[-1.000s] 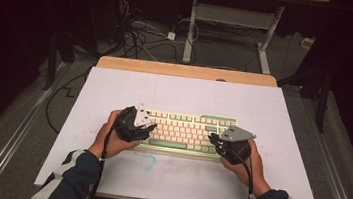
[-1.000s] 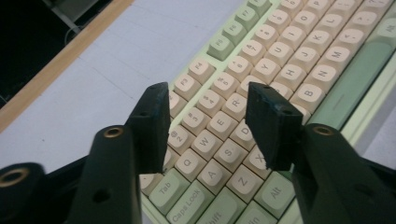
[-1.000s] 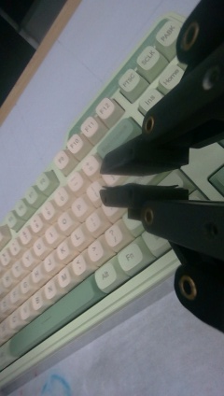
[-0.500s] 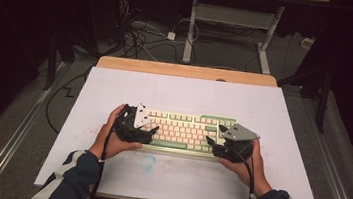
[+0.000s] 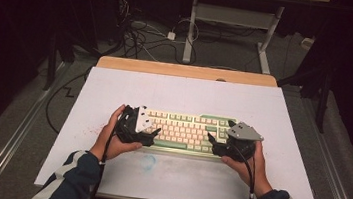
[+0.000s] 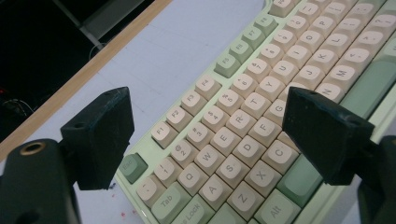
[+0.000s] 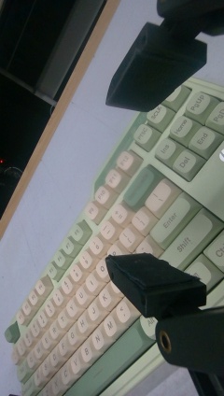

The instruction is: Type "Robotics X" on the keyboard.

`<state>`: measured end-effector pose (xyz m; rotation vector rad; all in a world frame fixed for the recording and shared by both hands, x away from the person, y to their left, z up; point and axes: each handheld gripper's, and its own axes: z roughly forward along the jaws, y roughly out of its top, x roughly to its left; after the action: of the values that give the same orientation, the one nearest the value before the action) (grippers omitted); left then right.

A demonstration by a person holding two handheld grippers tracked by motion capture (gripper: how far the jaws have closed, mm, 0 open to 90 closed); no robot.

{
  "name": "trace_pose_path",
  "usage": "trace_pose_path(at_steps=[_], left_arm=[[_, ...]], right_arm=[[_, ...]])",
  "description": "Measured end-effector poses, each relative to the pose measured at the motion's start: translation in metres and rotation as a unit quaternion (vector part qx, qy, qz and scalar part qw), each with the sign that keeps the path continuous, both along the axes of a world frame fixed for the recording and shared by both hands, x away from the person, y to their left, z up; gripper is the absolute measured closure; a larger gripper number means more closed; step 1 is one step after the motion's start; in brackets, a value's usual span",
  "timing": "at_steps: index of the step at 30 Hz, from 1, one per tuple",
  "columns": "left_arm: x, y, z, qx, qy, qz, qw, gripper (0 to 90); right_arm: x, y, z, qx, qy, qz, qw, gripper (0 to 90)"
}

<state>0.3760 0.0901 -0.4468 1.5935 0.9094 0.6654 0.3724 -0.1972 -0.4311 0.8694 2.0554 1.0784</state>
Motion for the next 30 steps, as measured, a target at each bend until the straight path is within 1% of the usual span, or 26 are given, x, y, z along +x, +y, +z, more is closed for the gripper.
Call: trace_pose_path(at_steps=[2,4,9,10,11,12,15,16,18,20,21,25,27,29,30], left_arm=[[-0.001,0.001,0.002,-0.012,0.003,-0.009,0.9999,15.9],[-0.001,0.0,0.002,-0.012,-0.003,-0.006,0.9999,16.5],[-0.003,-0.001,0.001,-0.007,0.001,-0.011,0.9999,17.8],[-0.003,-0.002,0.001,-0.005,-0.003,-0.01,0.9999,17.8],[-0.003,-0.002,0.001,-0.005,-0.005,-0.01,0.9999,17.8],[-0.004,-0.002,0.002,-0.01,-0.005,-0.011,0.9999,17.8],[-0.007,-0.001,0.004,-0.01,-0.01,-0.016,0.9998,17.8],[-0.008,-0.001,0.005,-0.014,-0.011,-0.019,0.9997,17.8],[-0.011,-0.002,0.005,-0.006,-0.016,-0.021,0.9996,17.7],[-0.013,-0.004,0.004,-0.003,-0.018,-0.024,0.9996,17.7],[-0.014,-0.004,0.004,0.002,-0.019,-0.024,0.9995,17.7],[-0.017,-0.005,0.003,0.011,-0.024,-0.029,0.9992,17.7],[-0.018,-0.006,0.004,0.009,-0.027,-0.029,0.9992,17.7],[-0.02,-0.005,0.004,0.013,-0.028,-0.032,0.999,17.7],[-0.02,-0.005,0.004,0.011,-0.03,-0.033,0.999,17.7]], right_arm=[[0.0,0.0,0.0,-0.002,-0.003,-0.002,1.0,20.6],[-0.001,0.0,0.001,-0.001,-0.005,-0.002,1.0,20.7],[-0.004,0.001,0.004,-0.004,-0.014,-0.004,0.9999,21.1],[-0.004,0.001,0.004,-0.008,-0.017,-0.004,0.9998,21.2],[-0.005,0.001,0.005,-0.01,-0.019,-0.004,0.9998,21.3],[-0.005,0.001,0.006,-0.009,-0.02,-0.003,0.9998,21.3],[-0.007,0.001,0.007,-0.014,-0.023,-0.003,0.9996,21.5],[-0.008,0.001,0.007,-0.016,-0.025,-0.002,0.9996,21.7],[-0.009,0.001,0.008,-0.016,-0.026,-0.003,0.9995,22.3],[-0.01,0.0,0.009,-0.014,-0.027,-0.003,0.9995,22.7],[-0.011,0.0,0.009,-0.016,-0.028,-0.004,0.9995,22.7],[-0.014,0.0,0.011,-0.015,-0.032,-0.005,0.9994,22.8],[-0.016,0.0,0.012,-0.019,-0.035,-0.005,0.9992,22.8],[-0.017,-0.001,0.013,-0.018,-0.035,-0.003,0.9992,22.8],[-0.018,-0.001,0.014,-0.018,-0.037,-0.004,0.9991,22.8]])
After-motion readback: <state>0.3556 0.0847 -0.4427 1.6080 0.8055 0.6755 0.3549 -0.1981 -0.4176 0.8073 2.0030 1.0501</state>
